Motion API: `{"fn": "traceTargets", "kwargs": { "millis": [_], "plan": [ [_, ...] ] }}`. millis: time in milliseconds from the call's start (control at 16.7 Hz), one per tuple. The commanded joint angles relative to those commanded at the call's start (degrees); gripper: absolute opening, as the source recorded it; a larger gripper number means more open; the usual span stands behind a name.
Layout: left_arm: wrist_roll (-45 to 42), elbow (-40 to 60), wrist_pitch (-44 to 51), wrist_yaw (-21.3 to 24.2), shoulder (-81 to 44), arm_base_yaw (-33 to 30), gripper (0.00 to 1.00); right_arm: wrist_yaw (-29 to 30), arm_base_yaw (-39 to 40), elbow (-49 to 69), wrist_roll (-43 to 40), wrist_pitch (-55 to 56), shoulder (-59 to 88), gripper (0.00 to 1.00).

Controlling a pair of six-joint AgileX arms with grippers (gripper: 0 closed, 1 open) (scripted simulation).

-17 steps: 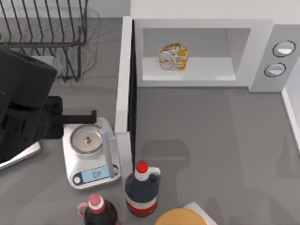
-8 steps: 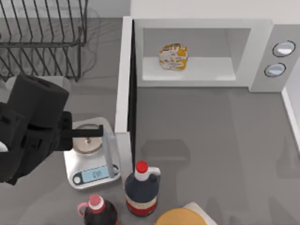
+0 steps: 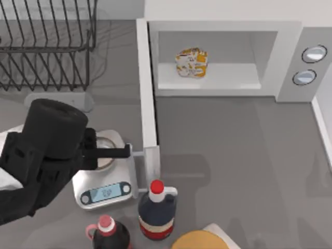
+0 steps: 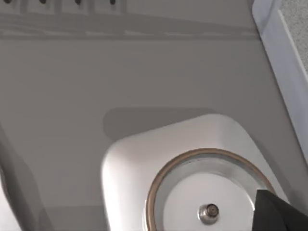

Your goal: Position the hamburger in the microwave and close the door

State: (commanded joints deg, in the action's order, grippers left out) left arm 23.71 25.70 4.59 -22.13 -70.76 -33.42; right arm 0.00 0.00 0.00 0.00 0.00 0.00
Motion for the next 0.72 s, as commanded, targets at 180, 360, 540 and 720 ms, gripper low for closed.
{"fn": "traceTargets", "kwargs": {
  "millis": [180,360,540,720],
  "plan": [
    [0.3,5.2,1.0,0.3,2.8,-3.2,0.00,0.0,0.0,0.0,0.0,0.0,0.0,1.00],
    [3.2,7.7,1.6,-1.6,-0.4,-5.9,0.00,0.0,0.0,0.0,0.0,0.0,0.0,1.00],
    [7.1,11.6,2.4,-4.3,-5.1,-10.2,0.00,0.0,0.0,0.0,0.0,0.0,0.0,1.00],
    [9.9,15.0,2.7,-6.8,-9.3,-14.2,0.00,0.0,0.0,0.0,0.0,0.0,0.0,1.00]
  ]
}}
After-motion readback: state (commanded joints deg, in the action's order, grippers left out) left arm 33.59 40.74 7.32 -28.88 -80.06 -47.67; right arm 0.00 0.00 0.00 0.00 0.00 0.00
